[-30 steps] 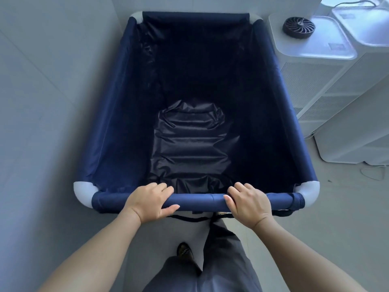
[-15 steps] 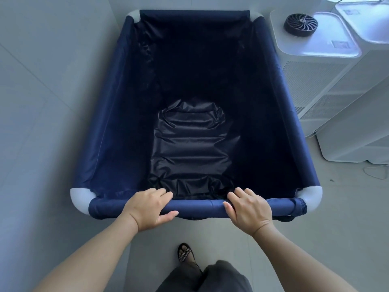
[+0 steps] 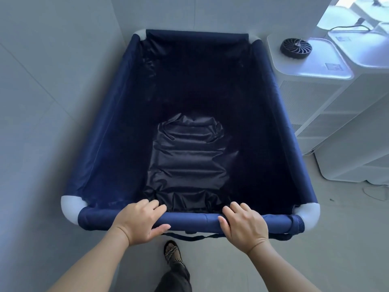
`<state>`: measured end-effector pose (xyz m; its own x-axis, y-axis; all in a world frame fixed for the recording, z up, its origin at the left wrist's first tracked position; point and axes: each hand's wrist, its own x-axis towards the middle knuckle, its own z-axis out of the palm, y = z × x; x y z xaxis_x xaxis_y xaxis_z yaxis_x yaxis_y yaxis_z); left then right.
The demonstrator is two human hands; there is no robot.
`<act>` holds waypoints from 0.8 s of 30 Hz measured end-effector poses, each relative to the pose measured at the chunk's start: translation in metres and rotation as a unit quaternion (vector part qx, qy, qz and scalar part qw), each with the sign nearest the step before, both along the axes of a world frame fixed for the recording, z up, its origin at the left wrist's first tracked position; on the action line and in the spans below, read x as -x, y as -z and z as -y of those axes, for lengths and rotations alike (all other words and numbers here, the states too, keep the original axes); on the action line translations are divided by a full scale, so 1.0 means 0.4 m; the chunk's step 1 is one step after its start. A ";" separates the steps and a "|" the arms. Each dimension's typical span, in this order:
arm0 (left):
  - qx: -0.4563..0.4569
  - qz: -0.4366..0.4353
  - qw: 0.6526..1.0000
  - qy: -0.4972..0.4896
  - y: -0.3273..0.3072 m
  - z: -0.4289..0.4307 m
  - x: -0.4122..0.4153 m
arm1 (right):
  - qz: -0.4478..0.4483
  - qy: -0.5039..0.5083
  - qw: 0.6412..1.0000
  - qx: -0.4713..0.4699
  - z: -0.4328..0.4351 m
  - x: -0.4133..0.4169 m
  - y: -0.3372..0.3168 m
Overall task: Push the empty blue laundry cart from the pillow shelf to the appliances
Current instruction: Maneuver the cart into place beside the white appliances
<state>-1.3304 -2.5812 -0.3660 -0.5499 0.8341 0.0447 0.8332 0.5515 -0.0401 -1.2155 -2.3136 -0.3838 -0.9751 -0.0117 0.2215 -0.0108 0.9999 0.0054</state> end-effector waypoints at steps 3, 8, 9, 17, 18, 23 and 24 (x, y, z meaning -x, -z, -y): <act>-0.008 -0.010 1.000 0.002 -0.002 -0.002 -0.002 | -0.009 -0.006 1.000 -0.001 0.002 0.001 -0.003; -0.016 -0.015 1.000 0.005 0.001 0.000 0.000 | -0.011 -0.004 1.000 -0.010 0.004 0.002 -0.002; -0.018 -0.014 1.000 0.007 0.001 0.002 0.001 | -0.011 -0.002 1.000 -0.012 0.006 0.003 -0.001; -0.016 -0.012 1.000 0.014 -0.002 0.006 0.004 | -0.008 -0.004 1.000 -0.009 0.005 0.003 -0.001; -0.017 -0.010 1.000 0.014 0.000 0.006 0.004 | -0.007 -0.003 1.000 -0.008 0.005 0.004 0.000; -0.015 -0.008 1.000 0.009 0.002 0.004 0.006 | 0.000 0.008 1.000 -0.005 0.006 0.005 -0.001; -0.014 -0.009 1.000 0.009 0.001 0.004 0.006 | 0.001 0.008 1.000 -0.005 0.006 0.005 -0.002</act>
<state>-1.3328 -2.5829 -0.3664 -0.5341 0.8418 0.0778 0.8421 0.5379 -0.0397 -1.2175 -2.3159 -0.3832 -0.9758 0.0016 0.2186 0.0052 0.9999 0.0160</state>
